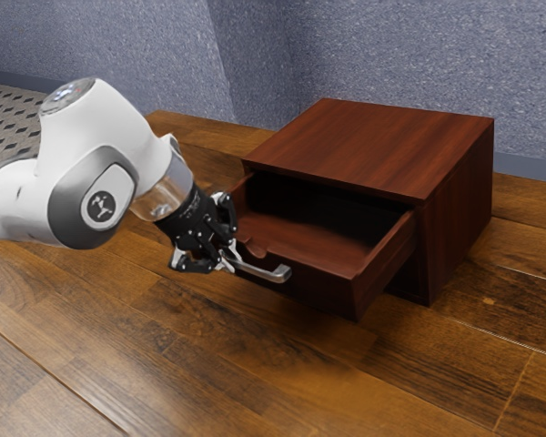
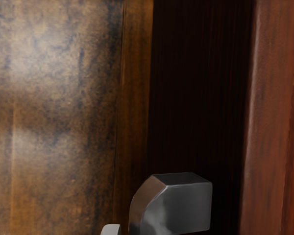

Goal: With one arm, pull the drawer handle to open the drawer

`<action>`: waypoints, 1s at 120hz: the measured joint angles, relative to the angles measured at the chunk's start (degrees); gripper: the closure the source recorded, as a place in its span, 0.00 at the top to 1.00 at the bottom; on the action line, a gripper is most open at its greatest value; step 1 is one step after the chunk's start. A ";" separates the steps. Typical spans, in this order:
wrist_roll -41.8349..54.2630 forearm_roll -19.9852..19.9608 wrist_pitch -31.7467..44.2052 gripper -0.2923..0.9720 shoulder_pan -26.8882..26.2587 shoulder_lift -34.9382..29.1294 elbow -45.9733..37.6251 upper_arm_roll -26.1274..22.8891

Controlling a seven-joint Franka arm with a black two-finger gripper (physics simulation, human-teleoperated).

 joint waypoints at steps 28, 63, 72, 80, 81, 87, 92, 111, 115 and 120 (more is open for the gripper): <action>-0.24 -0.18 0.45 0.27 0.20 -3.46 -3.25 0.02; -0.59 -0.22 0.80 0.27 0.16 -6.61 -5.86 0.28; -0.62 -0.18 1.07 0.28 2.06 -6.90 -5.71 0.19; -0.69 0.10 0.86 0.28 2.64 -7.69 -5.48 0.17; -0.71 0.14 0.82 0.28 2.66 -7.85 -5.45 0.17; -0.79 0.35 0.56 0.28 2.77 -8.86 -5.42 0.16; -0.84 0.57 0.15 0.32 2.77 -9.61 -4.93 0.10; -1.16 2.89 -17.99 0.56 4.34 -3.82 21.95 1.64; -1.24 2.99 -22.27 0.59 4.44 -3.42 22.73 3.02; -1.31 3.08 -26.70 0.62 2.75 -3.38 23.08 3.86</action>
